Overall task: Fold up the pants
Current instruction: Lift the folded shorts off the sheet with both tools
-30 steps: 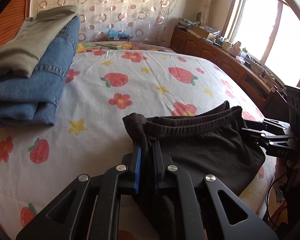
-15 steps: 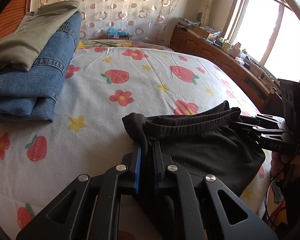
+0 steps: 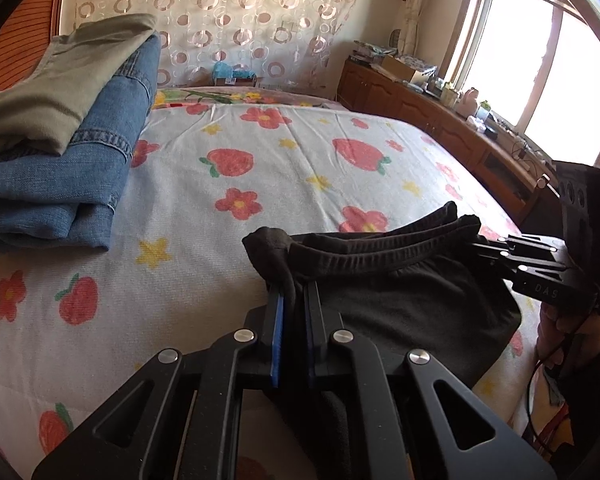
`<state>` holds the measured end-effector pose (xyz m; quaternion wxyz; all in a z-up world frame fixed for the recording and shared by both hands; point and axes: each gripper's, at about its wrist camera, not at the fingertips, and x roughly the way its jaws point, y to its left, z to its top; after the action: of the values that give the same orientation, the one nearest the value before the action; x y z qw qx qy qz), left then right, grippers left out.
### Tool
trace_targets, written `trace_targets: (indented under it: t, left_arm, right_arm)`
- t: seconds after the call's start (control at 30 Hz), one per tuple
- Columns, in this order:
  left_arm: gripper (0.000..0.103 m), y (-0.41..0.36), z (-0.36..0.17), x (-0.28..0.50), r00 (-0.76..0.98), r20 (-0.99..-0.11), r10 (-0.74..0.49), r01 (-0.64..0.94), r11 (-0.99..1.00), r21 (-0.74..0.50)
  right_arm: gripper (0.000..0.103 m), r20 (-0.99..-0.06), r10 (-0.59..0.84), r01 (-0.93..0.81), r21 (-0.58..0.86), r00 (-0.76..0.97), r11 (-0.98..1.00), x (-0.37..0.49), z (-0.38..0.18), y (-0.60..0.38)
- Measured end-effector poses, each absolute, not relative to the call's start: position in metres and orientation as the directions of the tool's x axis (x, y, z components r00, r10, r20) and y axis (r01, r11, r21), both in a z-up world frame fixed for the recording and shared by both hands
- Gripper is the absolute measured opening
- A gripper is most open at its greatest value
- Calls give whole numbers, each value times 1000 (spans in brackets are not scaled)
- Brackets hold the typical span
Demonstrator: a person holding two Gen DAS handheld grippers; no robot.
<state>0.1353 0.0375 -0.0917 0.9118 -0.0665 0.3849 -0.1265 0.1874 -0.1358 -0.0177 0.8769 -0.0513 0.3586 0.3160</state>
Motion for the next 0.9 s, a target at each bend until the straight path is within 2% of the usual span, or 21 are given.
trace_targets:
  t: [0.4,0.9]
  left_arm:
    - [10,25,-46,107,742,-593,-312,232,950,-210]
    - [9,4,4,90,798,-488,-355,311,935,-172]
  right_arm:
    - [12,-548,543,-589,110,636,801,145,11,-159]
    - [12,-450,546,-582,69,707,810,105,45,-185]
